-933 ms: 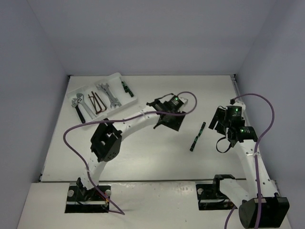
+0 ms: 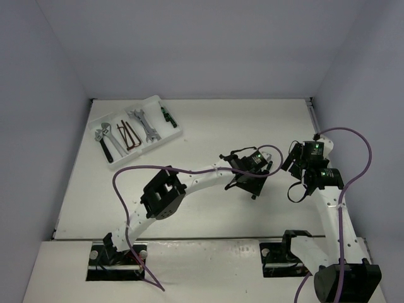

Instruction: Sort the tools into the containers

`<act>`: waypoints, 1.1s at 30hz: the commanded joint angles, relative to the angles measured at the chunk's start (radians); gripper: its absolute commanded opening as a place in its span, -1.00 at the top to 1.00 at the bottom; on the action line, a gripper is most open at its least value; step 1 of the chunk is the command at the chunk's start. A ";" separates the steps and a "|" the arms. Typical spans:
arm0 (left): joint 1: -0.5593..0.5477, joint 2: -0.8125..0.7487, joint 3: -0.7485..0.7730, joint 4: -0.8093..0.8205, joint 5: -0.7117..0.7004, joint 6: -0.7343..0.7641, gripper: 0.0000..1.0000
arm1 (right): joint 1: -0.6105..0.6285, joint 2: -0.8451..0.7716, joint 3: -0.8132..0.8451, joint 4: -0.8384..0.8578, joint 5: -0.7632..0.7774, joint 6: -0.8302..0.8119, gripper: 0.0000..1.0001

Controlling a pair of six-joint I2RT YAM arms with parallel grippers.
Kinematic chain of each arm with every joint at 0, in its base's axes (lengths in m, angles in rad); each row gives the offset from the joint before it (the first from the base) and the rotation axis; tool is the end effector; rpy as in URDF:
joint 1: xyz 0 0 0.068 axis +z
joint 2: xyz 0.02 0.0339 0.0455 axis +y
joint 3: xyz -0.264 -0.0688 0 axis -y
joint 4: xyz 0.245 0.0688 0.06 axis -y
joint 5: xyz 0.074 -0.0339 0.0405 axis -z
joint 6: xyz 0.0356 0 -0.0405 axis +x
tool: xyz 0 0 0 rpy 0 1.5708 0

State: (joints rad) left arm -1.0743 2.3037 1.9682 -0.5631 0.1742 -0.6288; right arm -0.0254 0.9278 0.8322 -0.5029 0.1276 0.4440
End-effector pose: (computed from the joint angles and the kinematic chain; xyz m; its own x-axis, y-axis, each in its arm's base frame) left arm 0.2402 -0.4563 0.2004 -0.8410 0.3363 -0.4238 0.5227 0.7073 -0.4759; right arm 0.2014 -0.0096 0.2995 -0.4526 0.4377 -0.7769 0.3596 0.8869 0.2901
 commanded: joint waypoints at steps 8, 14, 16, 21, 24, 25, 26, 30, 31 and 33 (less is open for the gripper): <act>-0.006 0.038 0.045 0.033 -0.036 -0.026 0.17 | -0.004 0.000 0.007 0.004 0.010 0.010 -0.33; 0.012 -0.014 -0.038 0.031 -0.117 -0.030 0.96 | -0.004 -0.001 0.007 0.006 0.006 0.004 -0.33; 0.016 -0.021 -0.064 0.031 -0.119 -0.031 1.00 | -0.004 0.002 0.007 0.006 0.006 0.005 -0.33; 0.036 -0.059 -0.127 0.031 -0.137 -0.043 1.00 | -0.004 0.003 0.007 0.004 0.003 0.001 -0.33; 0.088 -0.145 -0.185 0.036 -0.165 -0.047 1.00 | -0.004 0.002 0.006 0.006 -0.004 0.001 -0.34; 0.112 -0.175 -0.205 0.038 -0.171 -0.047 1.00 | -0.004 0.005 0.005 0.006 -0.007 0.000 -0.34; 0.139 -0.206 -0.224 0.041 -0.186 -0.045 1.00 | -0.004 0.010 0.004 0.006 -0.009 -0.001 -0.34; 0.265 -0.318 -0.252 0.033 -0.225 -0.016 1.00 | -0.004 0.042 0.002 0.006 -0.001 0.010 -0.34; 0.295 -0.340 -0.252 0.026 -0.240 -0.008 1.00 | -0.004 0.049 0.001 0.006 0.006 0.018 -0.35; 0.364 -0.370 -0.235 0.007 -0.255 0.017 1.00 | -0.007 0.067 -0.001 0.006 0.011 0.030 -0.35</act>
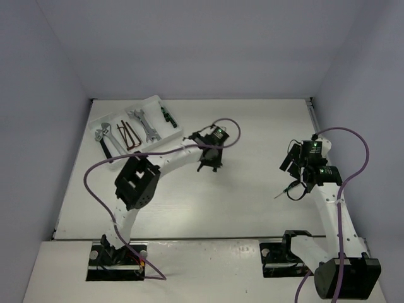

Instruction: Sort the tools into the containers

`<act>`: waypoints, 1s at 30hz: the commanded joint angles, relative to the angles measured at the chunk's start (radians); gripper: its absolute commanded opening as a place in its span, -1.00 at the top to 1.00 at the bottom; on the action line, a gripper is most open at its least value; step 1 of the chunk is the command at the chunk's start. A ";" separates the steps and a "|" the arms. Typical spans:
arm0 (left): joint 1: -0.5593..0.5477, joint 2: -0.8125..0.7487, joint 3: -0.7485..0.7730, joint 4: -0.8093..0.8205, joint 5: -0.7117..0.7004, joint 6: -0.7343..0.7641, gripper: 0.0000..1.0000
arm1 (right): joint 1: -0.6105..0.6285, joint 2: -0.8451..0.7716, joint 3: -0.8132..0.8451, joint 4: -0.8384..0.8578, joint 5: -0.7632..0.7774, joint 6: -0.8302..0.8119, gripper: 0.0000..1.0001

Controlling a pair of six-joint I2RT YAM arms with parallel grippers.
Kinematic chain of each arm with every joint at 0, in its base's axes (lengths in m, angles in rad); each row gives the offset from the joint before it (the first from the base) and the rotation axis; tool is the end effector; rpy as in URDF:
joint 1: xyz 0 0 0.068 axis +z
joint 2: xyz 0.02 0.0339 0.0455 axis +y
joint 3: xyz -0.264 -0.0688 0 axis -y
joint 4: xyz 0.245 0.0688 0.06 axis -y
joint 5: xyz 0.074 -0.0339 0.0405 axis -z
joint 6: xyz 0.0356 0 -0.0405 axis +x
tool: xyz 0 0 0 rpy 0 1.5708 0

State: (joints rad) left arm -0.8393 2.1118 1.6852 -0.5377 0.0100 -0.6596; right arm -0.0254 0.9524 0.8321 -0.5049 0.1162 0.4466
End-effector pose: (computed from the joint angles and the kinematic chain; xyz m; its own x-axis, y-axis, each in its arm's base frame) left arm 0.3112 -0.3472 0.2030 -0.8921 0.0765 -0.4454 0.2547 0.8992 -0.3558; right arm 0.2059 -0.0094 0.2948 -0.4762 0.4412 -0.7606 0.3602 0.8870 0.2890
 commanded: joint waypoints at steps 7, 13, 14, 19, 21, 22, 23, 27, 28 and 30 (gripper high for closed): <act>0.416 -0.146 0.146 -0.051 -0.087 0.092 1.00 | -0.021 0.110 -0.008 0.018 0.069 0.077 -0.34; 0.553 0.032 0.369 -0.103 -0.044 0.146 1.00 | -0.069 0.137 -0.017 0.022 0.108 0.130 -0.30; 0.563 0.067 0.398 -0.110 -0.042 0.152 1.00 | -0.082 0.141 -0.021 0.022 0.113 0.141 -0.30; 0.620 0.186 0.543 -0.148 -0.018 0.149 0.95 | -0.146 0.166 -0.037 0.022 0.094 0.173 -0.26; 0.636 0.211 0.570 -0.148 -0.010 0.141 0.83 | -0.177 0.178 -0.043 0.021 0.083 0.178 -0.26; 0.642 0.224 0.589 -0.147 -0.005 0.145 0.73 | -0.194 0.183 -0.044 0.022 0.082 0.180 -0.25; 0.643 0.230 0.598 -0.146 0.015 0.148 0.67 | -0.207 0.185 -0.047 0.022 0.083 0.183 -0.25; 0.633 0.199 0.600 -0.142 0.077 0.164 0.28 | -0.237 0.198 -0.058 0.021 0.097 0.196 -0.25; 0.625 0.173 0.585 -0.142 0.079 0.170 0.18 | -0.241 0.207 -0.060 0.020 0.103 0.205 -0.25; 0.608 0.099 0.559 -0.140 0.079 0.186 0.10 | -0.251 0.231 -0.084 0.022 0.094 0.245 -0.25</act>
State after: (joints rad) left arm -0.2092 2.4061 2.2215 -0.6967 0.0528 -0.5107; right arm -0.2594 1.1467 0.7720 -0.4945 0.1797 0.6215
